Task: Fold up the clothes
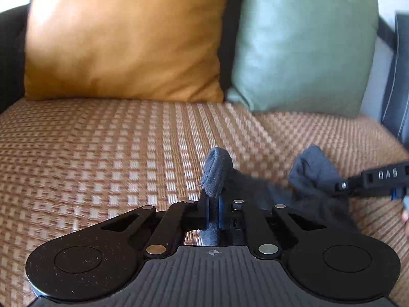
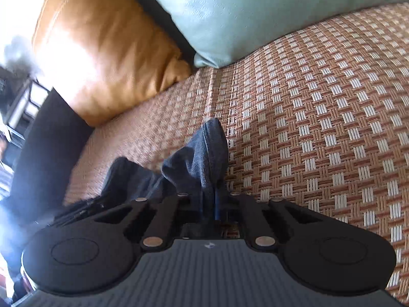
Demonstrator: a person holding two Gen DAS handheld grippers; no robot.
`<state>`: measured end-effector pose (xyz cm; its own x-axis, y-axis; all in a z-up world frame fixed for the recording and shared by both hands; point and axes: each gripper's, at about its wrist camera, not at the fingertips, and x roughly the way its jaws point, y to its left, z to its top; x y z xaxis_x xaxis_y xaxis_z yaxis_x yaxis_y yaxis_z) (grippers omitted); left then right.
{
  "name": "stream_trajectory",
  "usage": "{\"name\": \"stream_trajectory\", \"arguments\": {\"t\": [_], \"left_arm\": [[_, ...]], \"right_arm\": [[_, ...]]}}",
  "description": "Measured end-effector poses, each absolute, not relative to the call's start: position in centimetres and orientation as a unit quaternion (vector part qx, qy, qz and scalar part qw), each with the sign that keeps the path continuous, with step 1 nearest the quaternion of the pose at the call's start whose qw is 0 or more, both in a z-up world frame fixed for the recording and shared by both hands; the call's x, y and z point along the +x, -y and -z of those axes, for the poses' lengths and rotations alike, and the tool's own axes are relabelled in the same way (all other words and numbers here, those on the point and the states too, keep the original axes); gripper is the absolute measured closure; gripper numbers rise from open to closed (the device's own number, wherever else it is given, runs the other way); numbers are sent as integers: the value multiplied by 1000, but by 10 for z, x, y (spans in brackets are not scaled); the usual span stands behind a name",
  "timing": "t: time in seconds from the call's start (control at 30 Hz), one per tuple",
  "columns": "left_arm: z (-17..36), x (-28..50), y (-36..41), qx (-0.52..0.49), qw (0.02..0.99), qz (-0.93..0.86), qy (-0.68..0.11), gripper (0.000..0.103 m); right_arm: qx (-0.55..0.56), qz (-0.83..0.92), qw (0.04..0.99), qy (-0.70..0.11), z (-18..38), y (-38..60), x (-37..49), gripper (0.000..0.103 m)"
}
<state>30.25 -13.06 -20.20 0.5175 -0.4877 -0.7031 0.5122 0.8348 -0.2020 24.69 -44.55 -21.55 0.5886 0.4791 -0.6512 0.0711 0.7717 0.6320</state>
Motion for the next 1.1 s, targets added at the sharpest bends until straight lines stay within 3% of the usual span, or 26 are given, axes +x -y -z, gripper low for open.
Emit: {"name": "stream_trajectory", "arguments": {"t": [0.33,0.6,0.77,1.0,1.03,1.07,1.1], "left_arm": [[79,208,81,-47,877,350,-326,102],[20,39,40,-45,862,418,-285,102],[45,-50,31,-2,840,442,-313,101],[148,-98,49,71,808,426,-401,98],[158,-101,51,76,807,420,-407,95],[164,-100,52,79,808,418,-409,78],[169,-100,53,82,807,416,-410,74]], "right_arm": [[275,-231,863,-356,96,443,159,95],[197,-310,879,-305,14,428,-5,95],[123,-340,876,-319,31,415,-88,95],[-33,-342,842,-415,122,371,-137,95],[-51,-340,837,-425,134,365,-138,94],[-67,-337,834,-431,142,359,-139,89],[-80,-336,831,-435,149,354,-140,88]]}}
